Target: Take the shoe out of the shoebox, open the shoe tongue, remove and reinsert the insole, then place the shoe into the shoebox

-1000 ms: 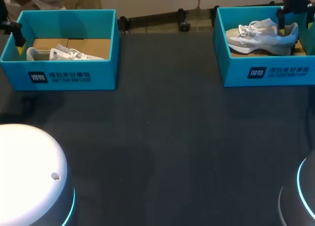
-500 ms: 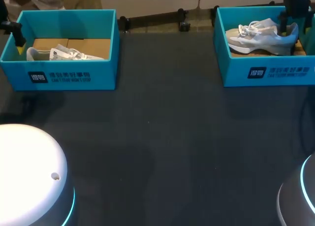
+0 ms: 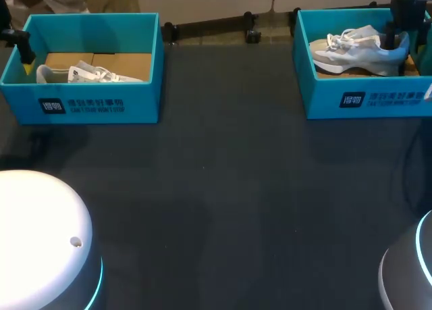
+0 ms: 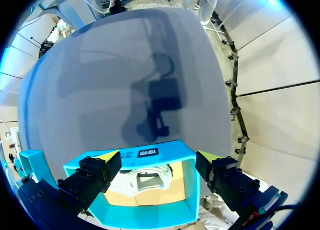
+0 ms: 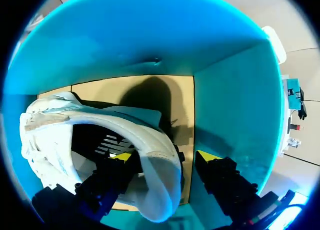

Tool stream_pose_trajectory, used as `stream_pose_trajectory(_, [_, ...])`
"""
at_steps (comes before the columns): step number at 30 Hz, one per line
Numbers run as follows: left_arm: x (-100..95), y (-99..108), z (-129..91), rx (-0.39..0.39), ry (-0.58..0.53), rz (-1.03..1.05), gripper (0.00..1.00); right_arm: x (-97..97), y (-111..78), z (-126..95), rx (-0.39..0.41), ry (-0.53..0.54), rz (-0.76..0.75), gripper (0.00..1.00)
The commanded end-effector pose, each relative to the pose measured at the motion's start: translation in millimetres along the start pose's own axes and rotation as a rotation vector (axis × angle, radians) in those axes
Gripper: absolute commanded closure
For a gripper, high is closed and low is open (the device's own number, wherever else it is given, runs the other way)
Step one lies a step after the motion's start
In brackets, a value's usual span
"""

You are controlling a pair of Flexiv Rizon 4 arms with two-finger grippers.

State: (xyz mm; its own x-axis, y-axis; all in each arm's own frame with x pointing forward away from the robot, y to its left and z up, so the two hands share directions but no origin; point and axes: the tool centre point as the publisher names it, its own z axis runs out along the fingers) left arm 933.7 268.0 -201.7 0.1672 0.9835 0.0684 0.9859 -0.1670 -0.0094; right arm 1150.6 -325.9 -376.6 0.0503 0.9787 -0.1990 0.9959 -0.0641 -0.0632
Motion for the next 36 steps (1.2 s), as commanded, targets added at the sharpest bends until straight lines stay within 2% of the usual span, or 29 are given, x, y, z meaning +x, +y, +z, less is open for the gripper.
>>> stream_pose_trajectory(1, [0.1,-0.8,-0.2,-0.001,0.002,0.001,0.00,-0.6,7.5,4.6,0.044,0.008,-0.001,0.29])
stream_pose_trajectory(12, [0.1,-0.8,-0.2,-0.001,0.002,0.001,0.00,3.2,4.8,11.6,0.056,0.048,-0.005,0.28])
stream_pose_trajectory(13, [0.1,-0.8,-0.2,-0.001,0.002,0.001,0.00,3.5,4.7,12.2,0.057,0.050,-0.005,0.33])
stream_pose_trajectory(15, [0.1,-0.8,-0.2,-0.001,0.002,0.001,0.00,3.5,4.3,12.7,0.058,0.052,-0.004,0.53])
stream_pose_trajectory(18, [0.1,-0.8,-0.2,-0.001,0.002,0.001,0.00,4.3,3.1,13.9,0.061,0.052,-0.001,0.67])
stream_pose_trajectory(19, [0.1,-0.8,-0.2,-0.001,0.002,0.001,0.00,4.5,2.7,13.9,0.063,0.049,0.004,0.76])
stream_pose_trajectory(20, [0.1,-0.8,-0.2,-0.001,0.002,0.001,0.00,4.8,2.0,13.9,0.063,0.045,0.009,0.94])
stream_pose_trajectory(21, [0.1,-0.8,-0.2,-0.001,0.002,0.001,0.00,5.2,1.0,13.6,0.062,0.039,0.014,1.00])
stream_pose_trajectory(28, [0.1,-0.8,-0.2,-0.001,0.002,0.001,0.00,6.1,-2.5,9.0,0.054,0.025,0.033,1.00])
stream_pose_trajectory(36, [0.1,-0.8,-0.2,-0.001,0.002,0.001,0.00,-2.3,-4.9,-8.4,0.029,0.010,0.071,1.00])
